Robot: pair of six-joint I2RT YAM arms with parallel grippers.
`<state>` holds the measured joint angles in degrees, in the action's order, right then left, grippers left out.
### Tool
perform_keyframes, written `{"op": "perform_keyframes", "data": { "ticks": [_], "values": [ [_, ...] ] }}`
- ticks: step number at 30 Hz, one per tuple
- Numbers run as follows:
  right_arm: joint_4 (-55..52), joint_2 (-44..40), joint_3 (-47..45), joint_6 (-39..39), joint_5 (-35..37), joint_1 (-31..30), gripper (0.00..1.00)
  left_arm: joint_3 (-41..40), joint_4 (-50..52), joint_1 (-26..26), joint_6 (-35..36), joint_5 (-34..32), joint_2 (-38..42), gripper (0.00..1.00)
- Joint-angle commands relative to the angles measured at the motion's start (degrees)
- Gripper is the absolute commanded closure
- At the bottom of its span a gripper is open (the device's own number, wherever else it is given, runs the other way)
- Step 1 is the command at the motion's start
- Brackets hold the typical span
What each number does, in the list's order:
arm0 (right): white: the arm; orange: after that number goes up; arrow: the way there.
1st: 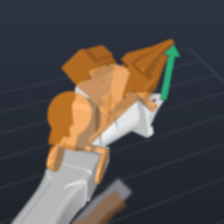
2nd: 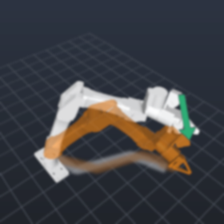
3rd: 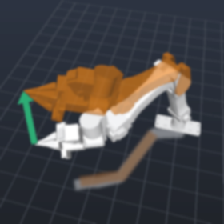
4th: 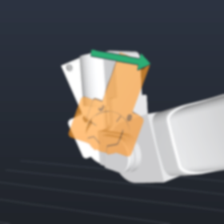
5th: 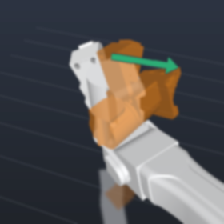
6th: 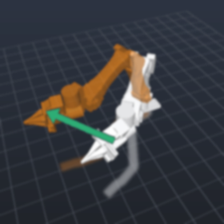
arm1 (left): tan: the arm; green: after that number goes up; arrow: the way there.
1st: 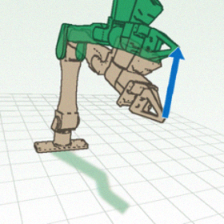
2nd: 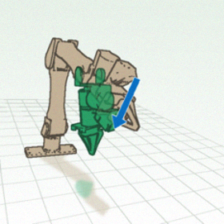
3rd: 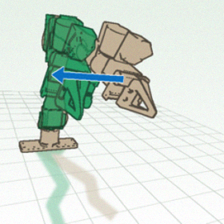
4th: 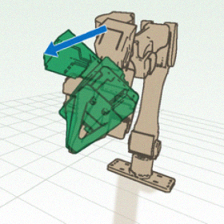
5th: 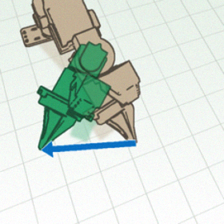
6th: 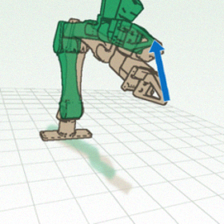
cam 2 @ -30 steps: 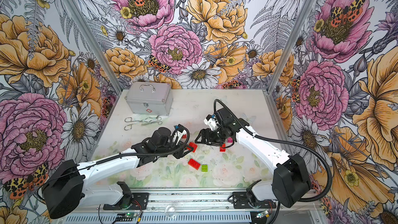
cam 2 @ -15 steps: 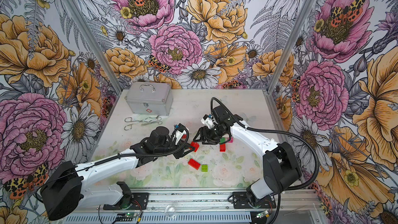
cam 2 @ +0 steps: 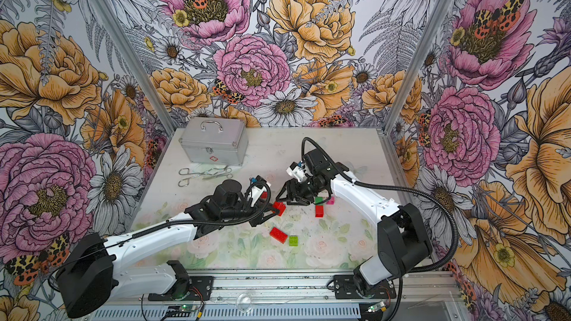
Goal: Assemble the letter r with lego
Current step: Assemble the lego brick with the lego brick.
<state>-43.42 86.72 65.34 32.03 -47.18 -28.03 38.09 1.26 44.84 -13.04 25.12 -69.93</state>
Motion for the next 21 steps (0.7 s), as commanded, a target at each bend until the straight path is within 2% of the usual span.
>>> {"op": "perform_keyframes", "data": {
  "ticks": [1, 18, 21],
  "values": [
    [0.53, -0.41, 0.31, -0.3, -2.37, 0.3, 0.41, 1.64, 0.1, -0.72, 2.18, 0.55, -0.08, 0.73],
    [-1.41, 0.16, 0.57, -1.18, -1.85, 0.19, 0.48, 4.92, 0.01, -1.78, 4.91, 2.37, -3.36, 0.74],
    [-1.41, 0.46, 0.8, -1.3, -1.86, 0.17, 0.52, 5.22, 0.0, -1.75, 5.01, 2.89, -3.97, 0.74]
  ]
}}
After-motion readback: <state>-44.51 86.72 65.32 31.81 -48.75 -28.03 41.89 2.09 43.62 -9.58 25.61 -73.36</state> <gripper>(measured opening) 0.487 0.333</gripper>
